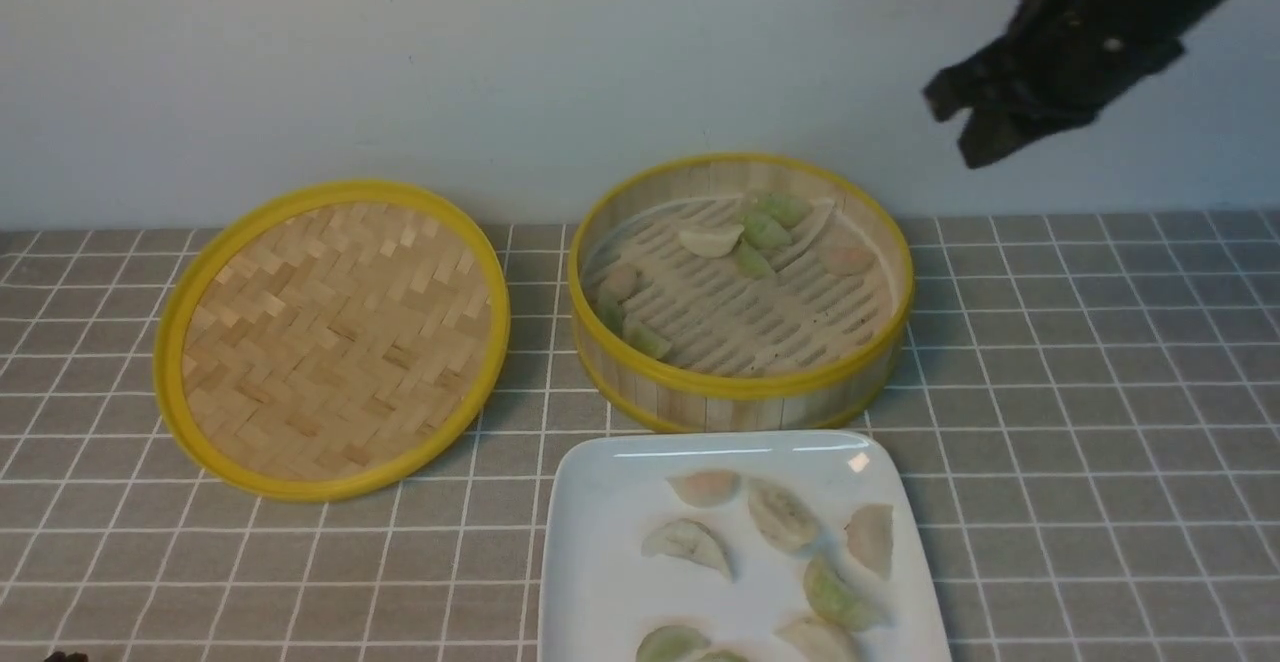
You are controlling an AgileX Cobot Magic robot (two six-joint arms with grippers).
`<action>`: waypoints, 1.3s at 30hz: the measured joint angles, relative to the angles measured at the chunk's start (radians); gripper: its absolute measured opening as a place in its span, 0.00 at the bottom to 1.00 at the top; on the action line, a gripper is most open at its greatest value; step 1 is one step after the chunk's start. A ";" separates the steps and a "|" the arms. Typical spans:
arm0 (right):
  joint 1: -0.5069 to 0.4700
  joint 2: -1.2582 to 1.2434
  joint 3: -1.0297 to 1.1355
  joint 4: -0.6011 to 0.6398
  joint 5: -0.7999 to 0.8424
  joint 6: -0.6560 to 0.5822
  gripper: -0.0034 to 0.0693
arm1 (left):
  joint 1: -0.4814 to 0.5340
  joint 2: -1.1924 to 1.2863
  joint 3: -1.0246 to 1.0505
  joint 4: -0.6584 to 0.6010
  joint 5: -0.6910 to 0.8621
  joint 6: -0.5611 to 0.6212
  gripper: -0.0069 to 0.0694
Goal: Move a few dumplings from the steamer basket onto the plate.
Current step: Use the right arm to grab a dumpling from inside the steamer
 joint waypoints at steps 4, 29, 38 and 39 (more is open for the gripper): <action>0.044 0.154 -0.175 -0.043 0.007 0.022 0.04 | 0.000 0.000 0.000 0.000 0.000 0.000 0.08; 0.052 0.572 -0.509 -0.065 0.014 0.013 0.73 | 0.000 0.000 0.000 0.000 0.000 0.000 0.08; 0.055 0.598 -0.509 -0.059 0.007 0.012 0.72 | 0.000 0.000 0.000 0.000 0.000 0.000 0.08; 0.056 0.603 -0.509 -0.060 0.007 0.012 0.71 | 0.000 0.000 0.000 0.000 0.000 0.000 0.08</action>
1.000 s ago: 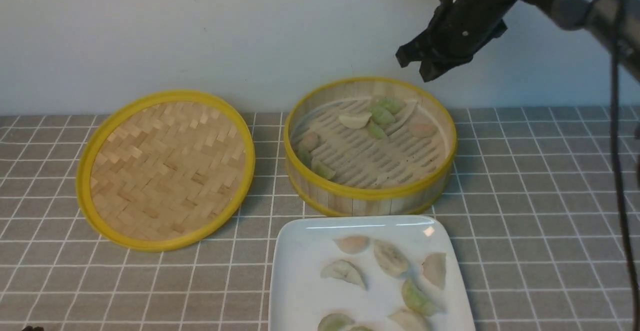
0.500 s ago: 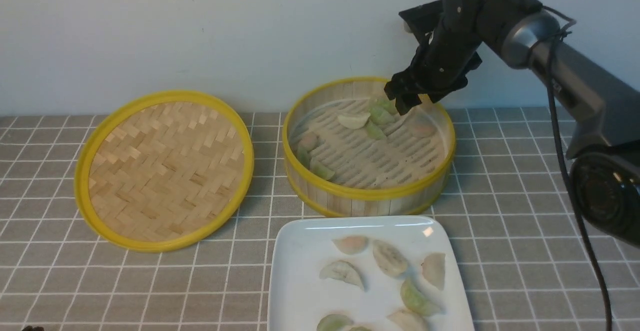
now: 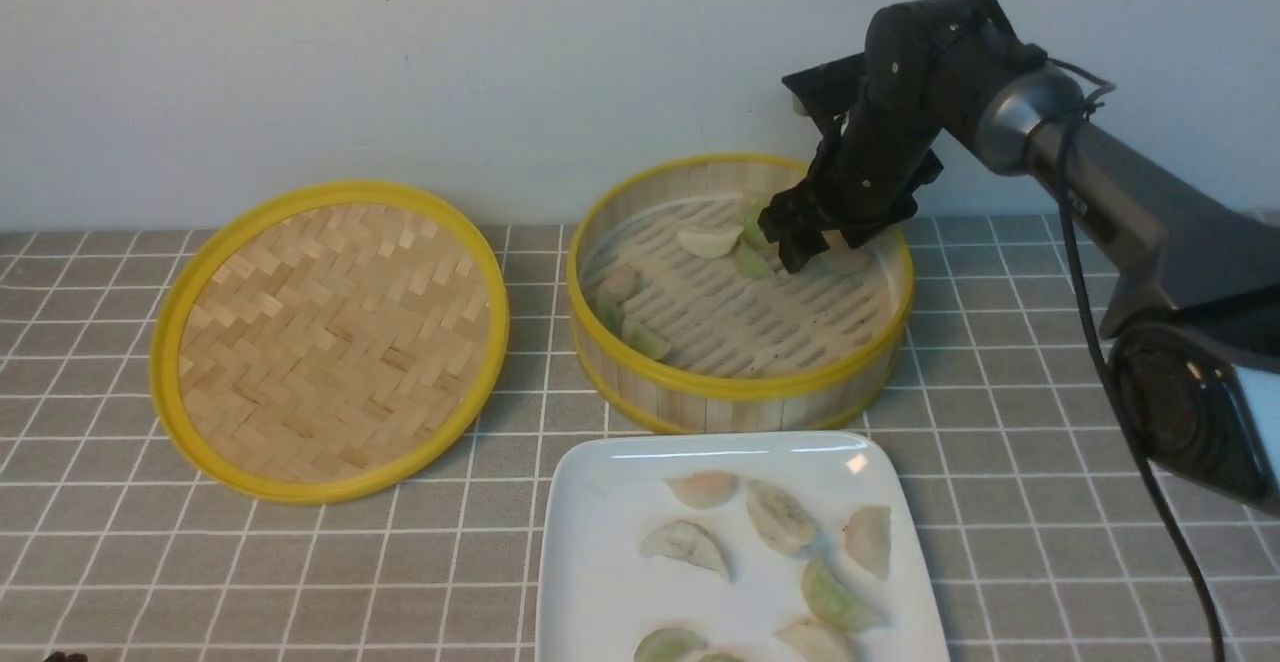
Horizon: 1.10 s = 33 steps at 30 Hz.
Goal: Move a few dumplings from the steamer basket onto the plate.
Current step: Use the right arm to grab a dumpling from inside the steamer
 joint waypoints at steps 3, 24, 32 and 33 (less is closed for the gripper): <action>0.003 0.006 0.000 -0.011 -0.002 0.003 0.66 | 0.000 0.000 0.000 0.000 0.000 0.000 0.08; 0.000 -0.165 0.041 0.013 0.003 0.050 0.04 | 0.000 0.000 0.000 0.000 0.000 0.000 0.08; -0.001 -0.193 0.177 0.016 0.004 0.017 0.13 | 0.000 0.000 0.000 0.000 0.000 0.000 0.08; -0.001 -0.193 0.190 0.016 0.004 0.013 0.16 | 0.000 0.000 0.000 0.000 0.000 0.000 0.08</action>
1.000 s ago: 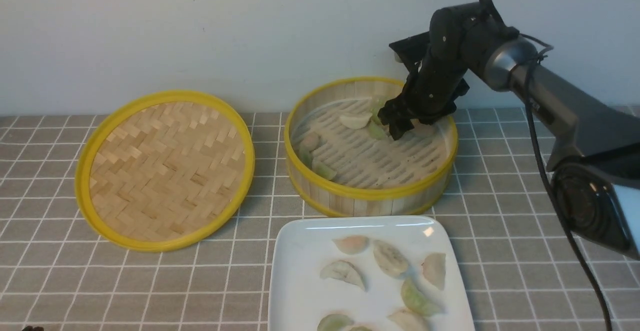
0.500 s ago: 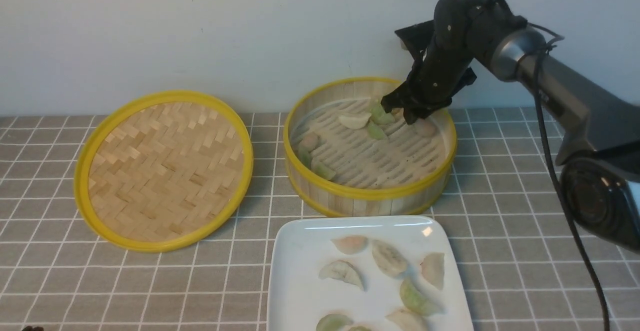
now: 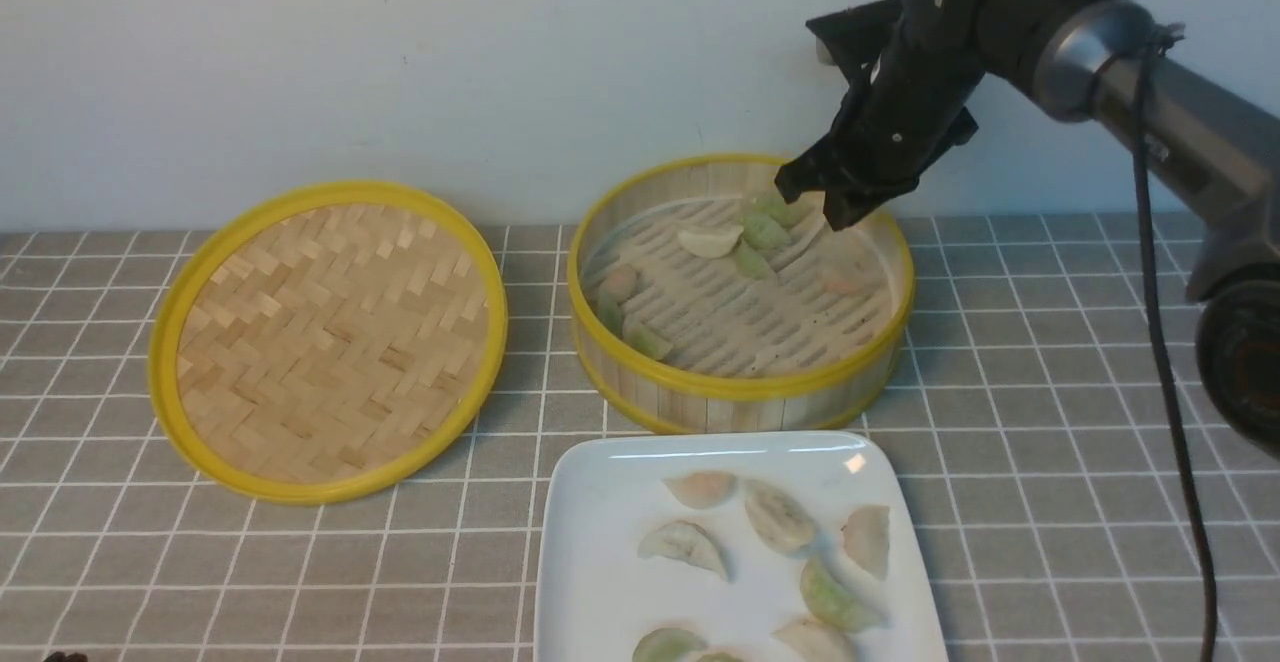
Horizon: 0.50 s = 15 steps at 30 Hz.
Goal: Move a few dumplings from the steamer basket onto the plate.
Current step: Use the right arm to grab a dumpling from inside the steamer
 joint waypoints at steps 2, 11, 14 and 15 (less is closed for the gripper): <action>0.000 0.000 0.024 -0.007 0.000 -0.009 0.28 | 0.000 0.000 0.000 0.000 0.000 0.000 0.08; 0.007 0.034 0.034 -0.049 -0.005 -0.016 0.75 | 0.000 0.000 0.000 0.000 0.000 0.000 0.08; 0.010 0.048 0.034 -0.039 -0.009 -0.023 0.77 | 0.000 0.000 0.000 0.000 0.000 0.000 0.08; 0.010 0.049 0.034 -0.036 -0.010 -0.025 0.77 | 0.000 0.000 0.000 0.000 0.000 0.000 0.08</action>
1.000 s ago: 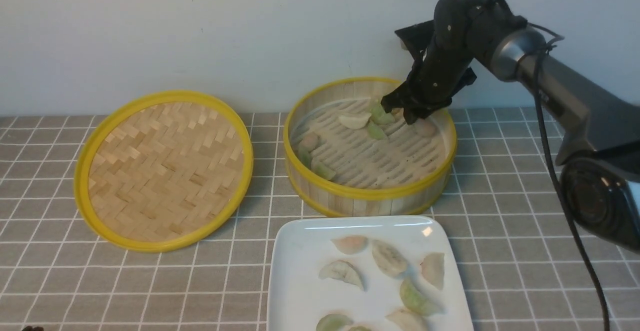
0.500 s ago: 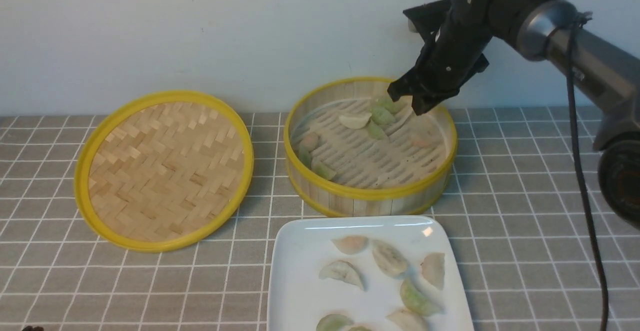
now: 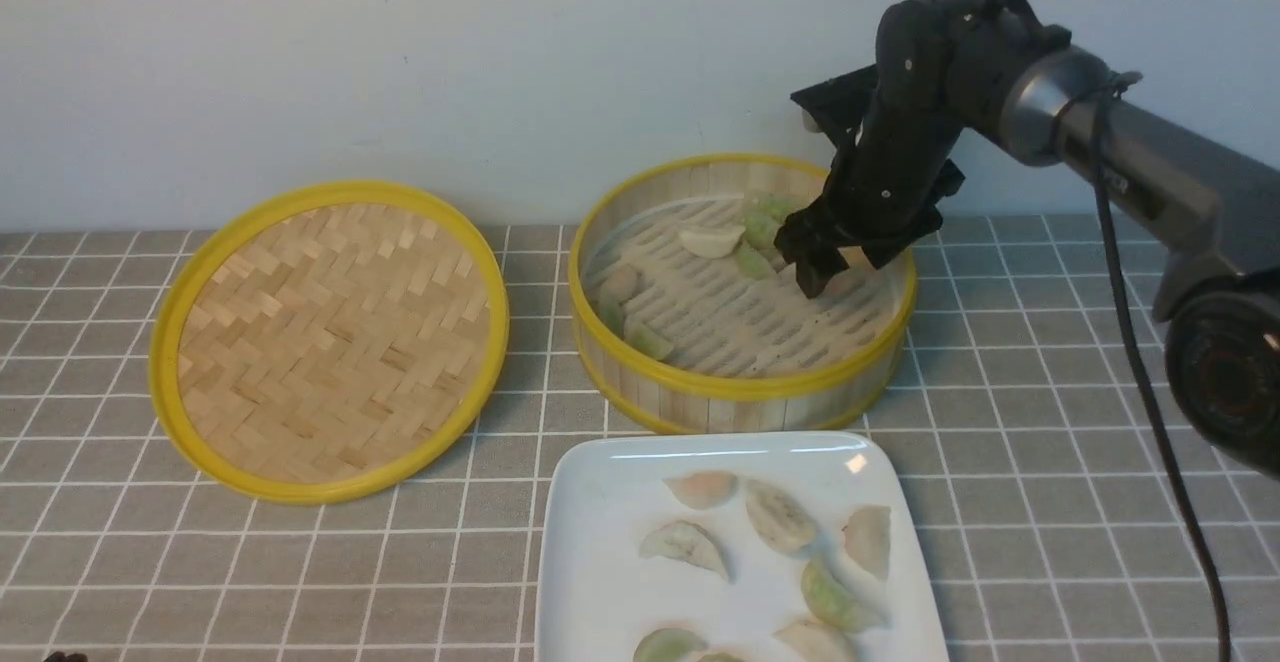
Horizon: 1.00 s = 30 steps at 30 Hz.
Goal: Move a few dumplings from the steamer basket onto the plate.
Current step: Use the right arm to grab a dumpling from inside the steamer, then use the right arm to put the dumpling into the plate
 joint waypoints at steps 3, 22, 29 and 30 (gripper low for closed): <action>0.000 0.016 0.000 0.010 -0.003 -0.001 0.64 | 0.000 0.000 0.000 0.000 0.000 0.000 0.08; 0.018 -0.393 0.300 0.193 -0.003 0.021 0.29 | 0.000 0.000 0.000 0.000 0.000 0.000 0.08; 0.190 -0.580 0.714 0.303 -0.001 -0.001 0.29 | 0.000 0.000 0.000 0.000 0.000 0.000 0.08; 0.222 -0.580 0.751 0.304 -0.003 -0.007 0.29 | 0.000 0.000 0.000 0.000 0.000 0.000 0.08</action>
